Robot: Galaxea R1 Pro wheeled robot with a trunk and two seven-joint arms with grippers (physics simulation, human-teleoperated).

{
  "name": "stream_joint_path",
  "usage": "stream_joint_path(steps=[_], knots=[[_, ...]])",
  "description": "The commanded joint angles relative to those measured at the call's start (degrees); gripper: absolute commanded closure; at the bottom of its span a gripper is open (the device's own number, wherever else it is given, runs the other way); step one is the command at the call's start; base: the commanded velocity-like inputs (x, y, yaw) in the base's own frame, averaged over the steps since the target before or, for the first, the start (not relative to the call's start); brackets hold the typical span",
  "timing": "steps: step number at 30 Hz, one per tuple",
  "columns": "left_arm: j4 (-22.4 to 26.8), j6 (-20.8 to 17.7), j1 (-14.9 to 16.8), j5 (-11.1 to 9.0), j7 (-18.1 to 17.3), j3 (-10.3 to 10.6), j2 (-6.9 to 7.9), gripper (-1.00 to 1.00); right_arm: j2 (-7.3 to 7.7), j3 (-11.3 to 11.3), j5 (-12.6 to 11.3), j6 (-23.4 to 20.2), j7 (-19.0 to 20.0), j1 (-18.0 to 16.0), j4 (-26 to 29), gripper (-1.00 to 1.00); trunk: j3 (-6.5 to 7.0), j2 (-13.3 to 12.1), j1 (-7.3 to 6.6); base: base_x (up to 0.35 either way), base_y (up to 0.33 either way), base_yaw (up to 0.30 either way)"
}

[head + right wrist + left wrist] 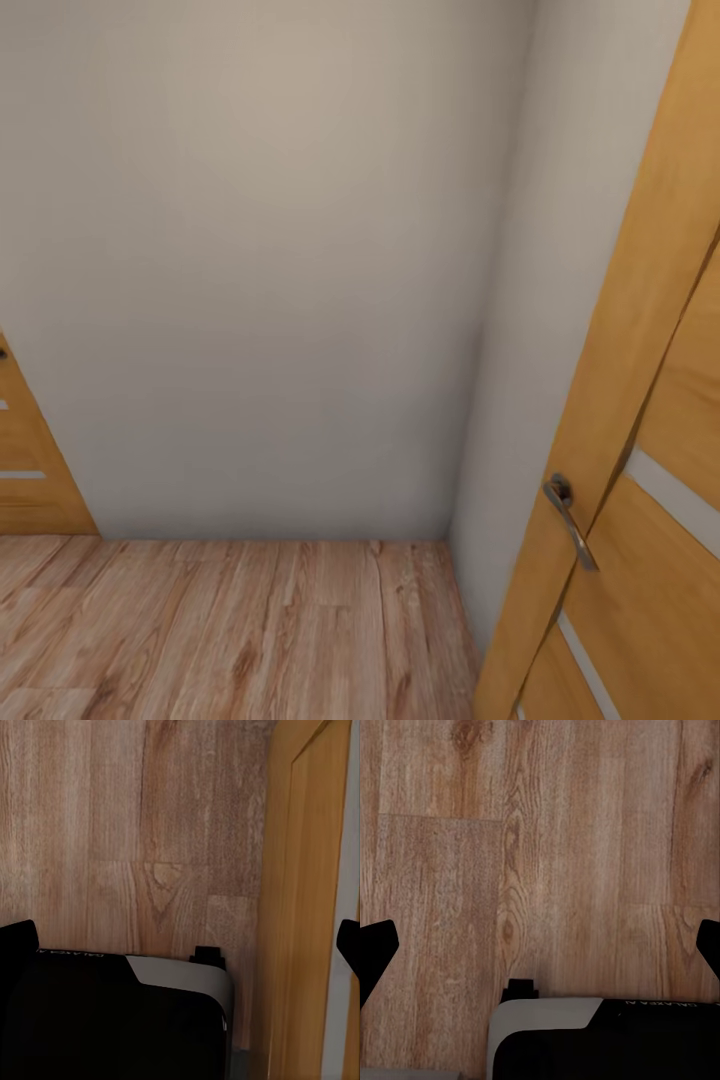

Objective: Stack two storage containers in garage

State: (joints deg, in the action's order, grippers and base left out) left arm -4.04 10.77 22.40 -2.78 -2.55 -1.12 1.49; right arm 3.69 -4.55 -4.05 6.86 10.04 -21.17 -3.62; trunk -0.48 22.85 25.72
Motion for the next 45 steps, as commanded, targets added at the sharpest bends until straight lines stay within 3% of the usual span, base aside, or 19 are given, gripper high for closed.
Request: stream_joint_path(steps=[1, 13, 30, 45], knots=[[-0.27, 0.40, 0.10, -0.30, -0.27, -0.10, 0.01, -1.00, 0.00, -0.46, -0.44, 0.44, 0.24, -0.10, -0.26, -1.00, -0.05, 0.07, 0.06, 0.304, 0.000, 0.000], [-0.27, 0.39, 0.10, -0.30, -0.27, -0.10, 0.07, -1.00, 0.00, -0.46, -0.44, 0.45, 0.24, -0.10, -0.29, -1.00, -0.05, 0.07, 0.06, 0.102, 0.000, 0.000], [-0.27, 0.39, 0.10, -0.30, -0.27, -0.11, 0.09, -1.00, 0.00, -0.46, -0.44, 0.46, 0.24, -0.10, -0.29, -1.00, -0.05, 0.07, 0.06, 0.301, 0.000, 0.000], [-0.28, 0.39, 0.10, -0.30, -0.27, -0.11, 0.09, -1.00, 0.00, -0.46, -0.44, 0.44, 0.24, -0.10, -0.27, -1.00, -0.05, 0.07, 0.06, 0.077, 0.000, 0.000]])
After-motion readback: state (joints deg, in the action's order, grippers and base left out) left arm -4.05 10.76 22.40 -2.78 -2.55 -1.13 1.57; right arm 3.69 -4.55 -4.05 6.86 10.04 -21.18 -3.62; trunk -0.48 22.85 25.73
